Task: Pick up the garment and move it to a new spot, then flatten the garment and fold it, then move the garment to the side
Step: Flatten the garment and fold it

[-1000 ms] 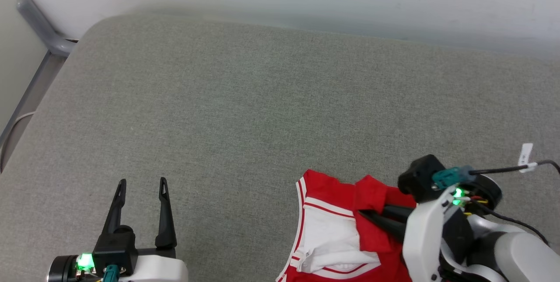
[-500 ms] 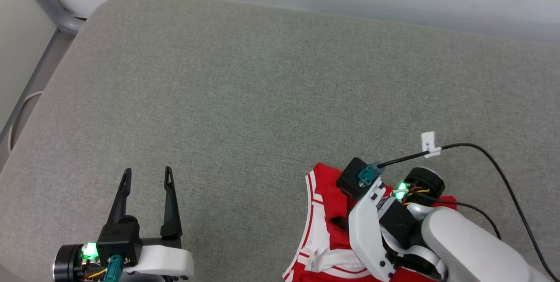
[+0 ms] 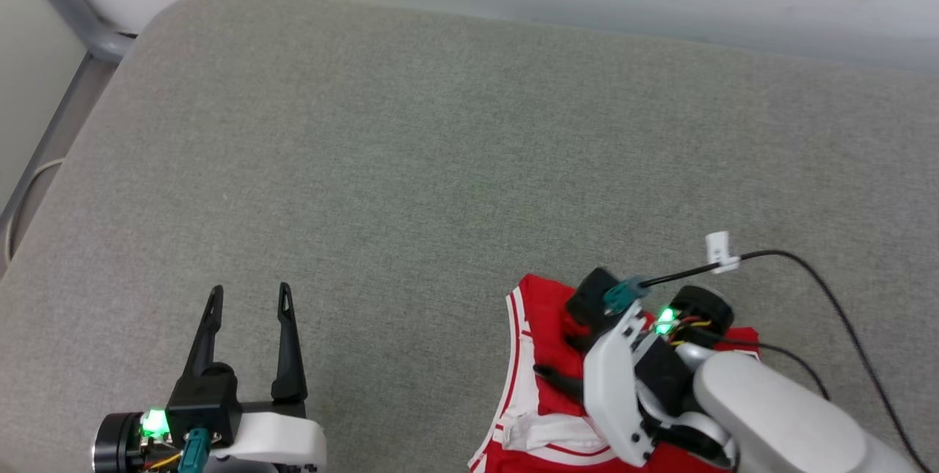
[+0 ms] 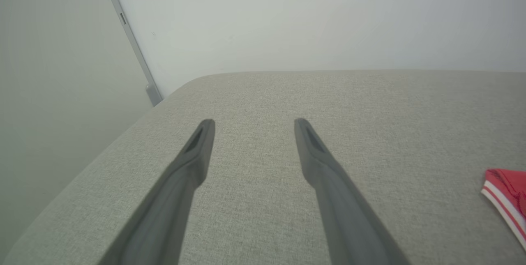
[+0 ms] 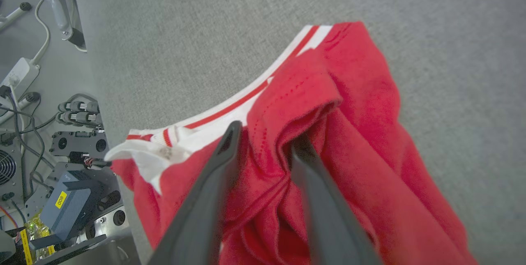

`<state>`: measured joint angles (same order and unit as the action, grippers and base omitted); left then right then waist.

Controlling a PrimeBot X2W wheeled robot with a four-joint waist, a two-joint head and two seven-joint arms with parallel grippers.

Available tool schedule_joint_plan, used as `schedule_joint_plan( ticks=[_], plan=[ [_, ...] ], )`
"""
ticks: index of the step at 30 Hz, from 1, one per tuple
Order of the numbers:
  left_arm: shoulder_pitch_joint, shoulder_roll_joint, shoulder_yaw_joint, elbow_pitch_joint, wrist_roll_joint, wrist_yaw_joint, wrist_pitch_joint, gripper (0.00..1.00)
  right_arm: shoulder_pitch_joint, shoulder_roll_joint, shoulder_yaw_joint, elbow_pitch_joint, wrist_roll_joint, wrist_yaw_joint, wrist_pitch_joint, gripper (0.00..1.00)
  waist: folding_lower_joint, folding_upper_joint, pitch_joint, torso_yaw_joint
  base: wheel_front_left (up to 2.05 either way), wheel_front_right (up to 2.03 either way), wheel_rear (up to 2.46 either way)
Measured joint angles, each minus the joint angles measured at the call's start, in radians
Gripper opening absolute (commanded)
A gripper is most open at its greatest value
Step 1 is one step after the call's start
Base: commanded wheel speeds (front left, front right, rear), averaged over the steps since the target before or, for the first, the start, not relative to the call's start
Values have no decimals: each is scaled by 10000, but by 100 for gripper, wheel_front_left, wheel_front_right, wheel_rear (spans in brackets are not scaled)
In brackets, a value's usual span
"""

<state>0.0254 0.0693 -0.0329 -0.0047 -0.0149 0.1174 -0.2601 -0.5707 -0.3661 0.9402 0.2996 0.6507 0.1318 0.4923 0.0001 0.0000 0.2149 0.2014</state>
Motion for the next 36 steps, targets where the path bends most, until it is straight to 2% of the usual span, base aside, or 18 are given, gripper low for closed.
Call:
schedule_joint_plan(
  ticks=[6, 9, 13, 17, 24, 29, 36],
  plan=[
    [225, 98, 36, 29, 75, 12, 0, 100, 428, -761, -1164, -1124, -92, -4, -1453, 100, 0, 0, -327, -340, 0, 0, 0],
    [345, 123, 27, 25, 119, 52, 0, 100, 767, -1064, -2224, -1490, -721, -4, -2186, 100, 0, 0, -475, -556, 0, 0, 0],
    [457, 167, -29, 12, 148, 59, 0, 100, 1668, -968, -3990, -1864, -1467, -8, -3129, 100, -1, 0, -665, -823, 0, 0, 0],
    [544, 224, -52, 8, 182, 92, 0, 100, 2459, -579, -5712, -2314, -2840, -6, -4245, 100, -1, 0, -820, -1079, 0, 0, 0],
    [715, 299, -148, 29, 180, 102, 0, 100, 3987, 851, -8251, -2809, -4462, -8, -5791, 100, -1, 0, -1100, -1392, 0, 0, 0],
    [810, 339, -184, 4, 130, 100, 0, 100, 4952, 1816, -9338, -3233, -4951, -6, -6715, 100, -1, 0, -1325, -1516, 0, 0, 0],
    [996, 405, -255, -52, 111, 84, -2, 100, 6174, 2614, -9906, -3545, -5214, -6, -7214, 100, -2, 0, -1667, -1615, 0, 0, 0]
  ],
)
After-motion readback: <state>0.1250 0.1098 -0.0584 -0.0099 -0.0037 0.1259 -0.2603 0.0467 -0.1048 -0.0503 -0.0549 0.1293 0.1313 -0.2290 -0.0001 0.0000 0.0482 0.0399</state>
